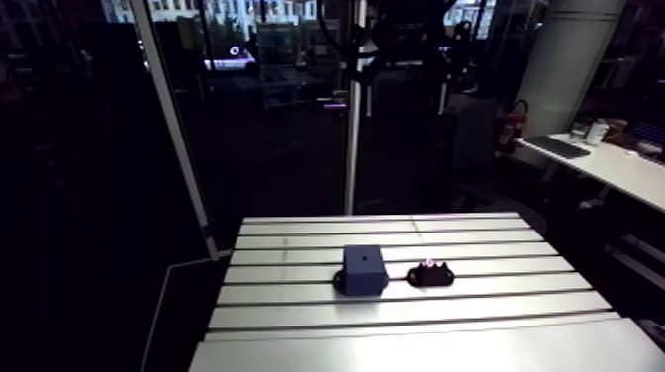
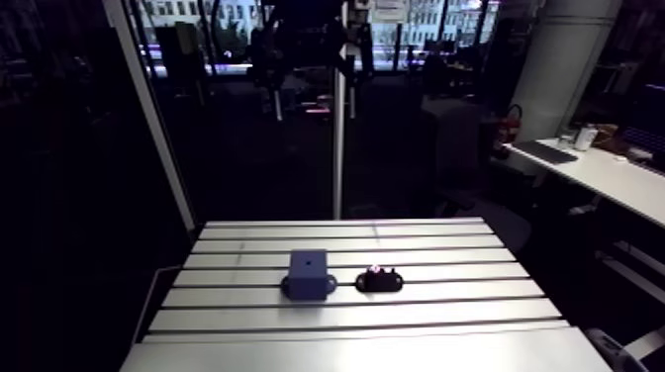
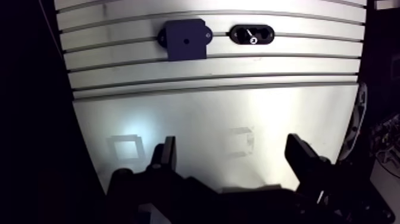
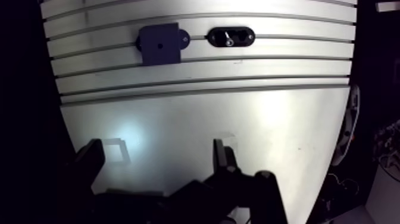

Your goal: Pick up the M10 bolt and insert it into the hole until fully seated.

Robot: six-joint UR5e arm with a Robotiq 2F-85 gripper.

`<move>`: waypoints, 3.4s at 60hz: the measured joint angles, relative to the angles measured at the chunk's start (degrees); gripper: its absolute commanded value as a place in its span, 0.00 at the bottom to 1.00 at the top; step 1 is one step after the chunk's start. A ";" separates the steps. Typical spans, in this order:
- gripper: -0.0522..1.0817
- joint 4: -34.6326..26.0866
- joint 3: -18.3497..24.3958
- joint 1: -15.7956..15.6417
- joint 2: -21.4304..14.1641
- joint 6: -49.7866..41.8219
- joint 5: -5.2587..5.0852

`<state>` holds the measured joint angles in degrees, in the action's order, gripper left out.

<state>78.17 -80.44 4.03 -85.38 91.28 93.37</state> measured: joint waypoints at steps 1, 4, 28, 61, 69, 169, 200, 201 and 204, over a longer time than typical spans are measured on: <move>0.05 0.00 0.00 0.00 0.01 0.00 -0.01; 0.05 0.02 0.42 -0.03 0.55 0.07 -0.37; 0.05 0.09 3.34 -0.30 4.77 0.65 -3.12; 0.05 0.23 3.48 -0.33 4.70 0.84 -2.73; 0.05 0.60 3.30 -0.22 4.54 1.14 -2.59; 0.05 40.63 -26.33 12.03 2.72 13.59 -2.46; 0.21 40.93 -27.08 12.82 7.06 13.61 -2.39; 0.23 40.94 -27.09 12.83 7.15 13.61 -2.39; 0.25 41.03 -27.13 12.87 7.47 13.60 -2.38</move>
<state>119.20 -107.57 16.90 -77.91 104.88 90.99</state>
